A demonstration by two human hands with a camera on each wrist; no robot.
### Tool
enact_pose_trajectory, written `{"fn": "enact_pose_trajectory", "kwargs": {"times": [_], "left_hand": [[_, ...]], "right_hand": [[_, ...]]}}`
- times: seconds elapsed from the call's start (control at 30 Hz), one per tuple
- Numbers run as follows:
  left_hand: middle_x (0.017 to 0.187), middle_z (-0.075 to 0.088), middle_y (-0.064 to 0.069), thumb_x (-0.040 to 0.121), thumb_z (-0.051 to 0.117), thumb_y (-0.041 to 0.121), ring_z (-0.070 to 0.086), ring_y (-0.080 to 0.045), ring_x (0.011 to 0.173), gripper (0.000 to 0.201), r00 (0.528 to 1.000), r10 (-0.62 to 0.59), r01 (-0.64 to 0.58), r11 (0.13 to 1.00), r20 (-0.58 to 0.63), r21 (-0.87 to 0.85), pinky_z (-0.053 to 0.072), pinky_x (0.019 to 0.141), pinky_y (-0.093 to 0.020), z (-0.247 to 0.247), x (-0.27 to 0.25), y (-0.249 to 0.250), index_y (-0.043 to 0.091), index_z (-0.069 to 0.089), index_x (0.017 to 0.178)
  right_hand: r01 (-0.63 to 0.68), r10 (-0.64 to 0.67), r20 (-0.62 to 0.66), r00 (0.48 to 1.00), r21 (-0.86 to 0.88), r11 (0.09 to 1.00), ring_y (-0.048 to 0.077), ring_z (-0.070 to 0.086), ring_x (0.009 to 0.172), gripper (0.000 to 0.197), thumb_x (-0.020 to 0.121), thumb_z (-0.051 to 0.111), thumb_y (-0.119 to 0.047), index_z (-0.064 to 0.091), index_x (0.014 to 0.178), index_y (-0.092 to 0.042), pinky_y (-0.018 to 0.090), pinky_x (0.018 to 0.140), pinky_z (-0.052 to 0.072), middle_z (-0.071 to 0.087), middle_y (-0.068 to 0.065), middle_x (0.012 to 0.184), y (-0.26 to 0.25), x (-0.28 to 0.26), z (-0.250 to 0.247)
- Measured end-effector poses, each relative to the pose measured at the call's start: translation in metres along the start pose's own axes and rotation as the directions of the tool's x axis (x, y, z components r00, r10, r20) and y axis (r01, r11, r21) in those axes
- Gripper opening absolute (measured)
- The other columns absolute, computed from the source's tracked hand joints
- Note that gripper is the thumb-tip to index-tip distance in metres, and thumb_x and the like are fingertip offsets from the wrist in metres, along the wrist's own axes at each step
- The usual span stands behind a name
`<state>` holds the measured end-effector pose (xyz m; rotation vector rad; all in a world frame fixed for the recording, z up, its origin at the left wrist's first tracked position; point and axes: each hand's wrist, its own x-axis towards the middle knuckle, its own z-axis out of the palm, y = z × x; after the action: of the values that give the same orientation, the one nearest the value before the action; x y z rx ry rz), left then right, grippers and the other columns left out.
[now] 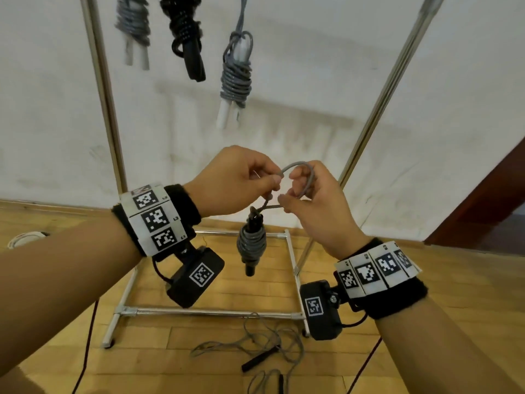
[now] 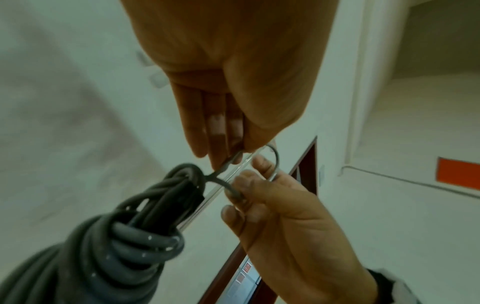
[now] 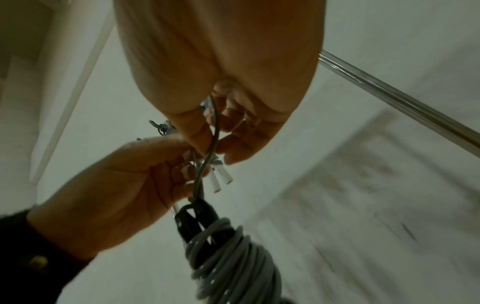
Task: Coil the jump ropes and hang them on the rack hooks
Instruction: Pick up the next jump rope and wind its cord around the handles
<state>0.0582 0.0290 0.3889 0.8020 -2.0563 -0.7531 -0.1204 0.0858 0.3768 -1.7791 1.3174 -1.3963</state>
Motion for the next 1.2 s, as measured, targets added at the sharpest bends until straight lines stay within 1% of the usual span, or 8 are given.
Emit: {"fn": "enact_pose_trajectory", "kwargs": {"times": [0.1,0.23,0.43,0.6,0.77,0.93,1.03,1.2], "left_hand": [[0.074,0.074,0.012,0.093,0.065,0.018,0.072,-0.002,0.069,0.013,0.999,0.031,-0.031,0.998,-0.006,0.047,0.057,0.064,-0.02,-0.016,0.022,0.018,0.03,0.07,0.093],[0.076,0.073,0.011,0.097,0.057,0.016,0.072,-0.006,0.074,0.018,1.0,-0.004,0.004,1.0,-0.027,-0.015,0.059,0.062,-0.022,-0.048,0.051,0.039,0.024,0.069,0.108],[0.075,0.075,-0.003,0.096,0.065,0.023,0.073,-0.017,0.07,0.016,0.989,-0.025,0.015,0.998,-0.148,-0.069,0.061,0.066,-0.035,-0.092,0.096,0.078,0.011,0.075,0.093],[0.073,0.076,0.001,0.094,0.068,0.023,0.075,-0.014,0.068,0.014,0.948,0.088,-0.089,0.996,-0.307,0.012,0.056,0.055,-0.019,-0.124,0.145,0.118,0.013,0.076,0.089],[0.066,0.075,-0.003,0.09,0.067,0.019,0.074,-0.014,0.062,0.02,0.894,0.145,-0.11,0.988,-0.424,0.106,0.056,0.052,-0.022,-0.135,0.19,0.139,0.011,0.077,0.076],[0.07,0.075,-0.003,0.095,0.062,0.02,0.073,-0.011,0.061,0.023,0.876,0.125,-0.004,0.968,-0.466,0.252,0.059,0.062,-0.028,-0.123,0.203,0.117,0.01,0.076,0.081],[0.077,0.076,-0.001,0.096,0.063,0.023,0.073,-0.007,0.063,0.018,0.878,0.127,-0.004,0.966,-0.462,0.259,0.055,0.058,-0.02,-0.115,0.2,0.108,0.01,0.075,0.1],[0.084,0.071,0.005,0.086,0.074,0.024,0.069,-0.01,0.073,0.024,0.847,0.164,-0.035,0.966,-0.506,0.254,0.06,0.07,-0.029,-0.103,0.187,0.106,0.014,0.068,0.108]], "right_hand": [[-0.023,0.024,-0.086,0.996,0.007,1.0,0.012,0.063,0.068,0.035,0.079,0.071,0.002,0.055,0.095,-0.024,0.035,0.063,0.058,0.057,-0.01,0.076,-0.01,0.018,-0.01],[-0.042,0.057,-0.156,0.986,0.095,0.995,0.011,0.069,0.07,0.028,0.078,0.075,-0.003,0.064,0.096,-0.02,0.022,0.061,0.054,0.071,-0.005,0.076,-0.033,0.052,-0.031],[0.112,-0.093,-0.185,0.978,0.096,0.989,0.019,0.073,0.073,0.015,0.084,0.073,-0.004,0.071,0.093,-0.016,0.024,0.062,0.055,0.074,0.004,0.077,-0.089,0.111,-0.054],[0.271,-0.254,-0.265,0.93,0.031,0.962,0.016,0.072,0.069,0.009,0.088,0.068,-0.008,0.069,0.091,-0.017,0.023,0.06,0.055,0.073,0.005,0.077,-0.141,0.165,-0.07],[0.295,-0.291,-0.344,0.893,-0.042,0.955,0.01,0.071,0.064,0.008,0.088,0.069,-0.013,0.066,0.086,-0.019,0.021,0.057,0.054,0.072,0.001,0.073,-0.164,0.213,-0.085],[0.241,-0.302,-0.299,0.905,-0.224,0.944,0.006,0.071,0.063,0.012,0.087,0.068,-0.015,0.066,0.083,-0.026,0.038,0.07,0.062,0.072,-0.003,0.069,-0.143,0.234,-0.078],[0.246,-0.297,-0.298,0.907,-0.196,0.949,0.005,0.071,0.069,0.01,0.089,0.066,-0.013,0.066,0.093,-0.022,0.039,0.072,0.061,0.071,-0.004,0.075,-0.13,0.233,-0.07],[0.225,-0.265,-0.272,0.925,-0.17,0.959,0.009,0.067,0.089,0.033,0.085,0.068,-0.009,0.063,0.118,-0.014,0.031,0.086,0.057,0.068,-0.005,0.094,-0.125,0.218,-0.066]]}}
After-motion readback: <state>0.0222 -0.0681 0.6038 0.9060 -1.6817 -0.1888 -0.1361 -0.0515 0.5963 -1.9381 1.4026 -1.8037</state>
